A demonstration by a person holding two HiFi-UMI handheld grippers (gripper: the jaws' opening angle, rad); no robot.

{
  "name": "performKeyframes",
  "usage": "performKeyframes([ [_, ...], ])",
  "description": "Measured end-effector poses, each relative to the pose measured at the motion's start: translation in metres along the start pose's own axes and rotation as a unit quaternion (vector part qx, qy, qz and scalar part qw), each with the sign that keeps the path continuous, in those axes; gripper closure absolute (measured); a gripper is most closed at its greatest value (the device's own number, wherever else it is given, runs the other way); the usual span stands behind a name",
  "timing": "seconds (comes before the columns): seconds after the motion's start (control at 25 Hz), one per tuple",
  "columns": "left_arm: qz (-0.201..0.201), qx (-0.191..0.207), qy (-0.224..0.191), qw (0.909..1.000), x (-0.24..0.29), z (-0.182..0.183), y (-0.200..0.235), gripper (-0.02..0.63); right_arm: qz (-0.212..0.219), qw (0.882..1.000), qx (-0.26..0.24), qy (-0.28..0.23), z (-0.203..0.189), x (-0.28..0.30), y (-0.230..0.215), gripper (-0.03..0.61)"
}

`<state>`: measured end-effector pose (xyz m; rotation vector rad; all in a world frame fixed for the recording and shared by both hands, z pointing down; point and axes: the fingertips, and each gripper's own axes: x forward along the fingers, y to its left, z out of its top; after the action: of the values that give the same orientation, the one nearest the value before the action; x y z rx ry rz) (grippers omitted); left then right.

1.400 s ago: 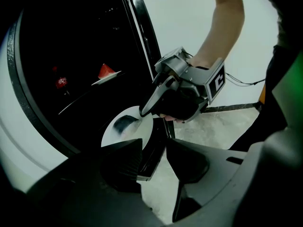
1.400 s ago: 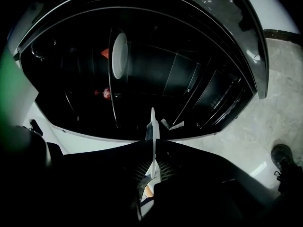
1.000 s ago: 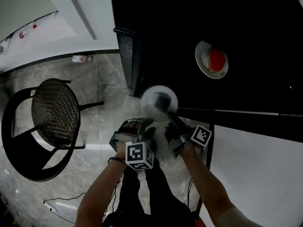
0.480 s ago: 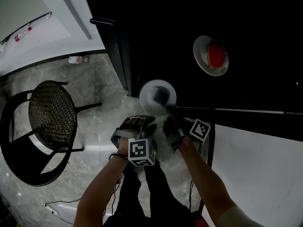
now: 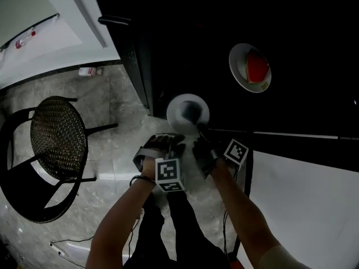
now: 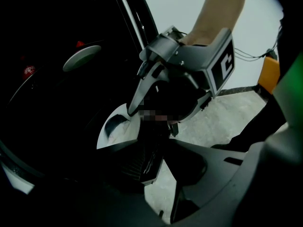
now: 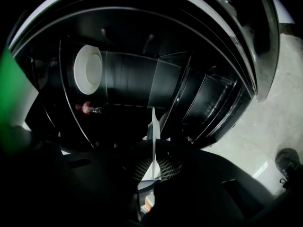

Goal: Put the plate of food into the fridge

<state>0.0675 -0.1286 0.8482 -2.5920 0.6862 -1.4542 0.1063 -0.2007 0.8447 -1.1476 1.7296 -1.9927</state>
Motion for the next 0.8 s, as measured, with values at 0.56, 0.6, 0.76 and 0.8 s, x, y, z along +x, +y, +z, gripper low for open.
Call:
performKeyframes([
  [0.56, -0.001, 0.007, 0.015, 0.9999, 0.025, -0.009, 0.005, 0.518, -0.005, 1.000, 0.001, 0.010, 0.002, 0.019, -0.007, 0.549],
  [0.6, 0.000, 0.006, 0.014, 0.9999, 0.026, -0.009, 0.006, 0.522, -0.005, 1.000, -0.001, 0.011, 0.003, 0.020, -0.007, 0.549],
  [0.76, 0.001, -0.002, 0.011, 0.9999, 0.031, -0.007, 0.008, 0.526, -0.005, 1.000, -0.009, 0.018, 0.005, 0.024, -0.007, 0.549],
  [0.8, 0.002, -0.005, 0.010, 0.9999, 0.032, -0.007, 0.009, 0.528, -0.006, 1.000, -0.013, 0.021, 0.005, 0.025, -0.007, 0.549],
])
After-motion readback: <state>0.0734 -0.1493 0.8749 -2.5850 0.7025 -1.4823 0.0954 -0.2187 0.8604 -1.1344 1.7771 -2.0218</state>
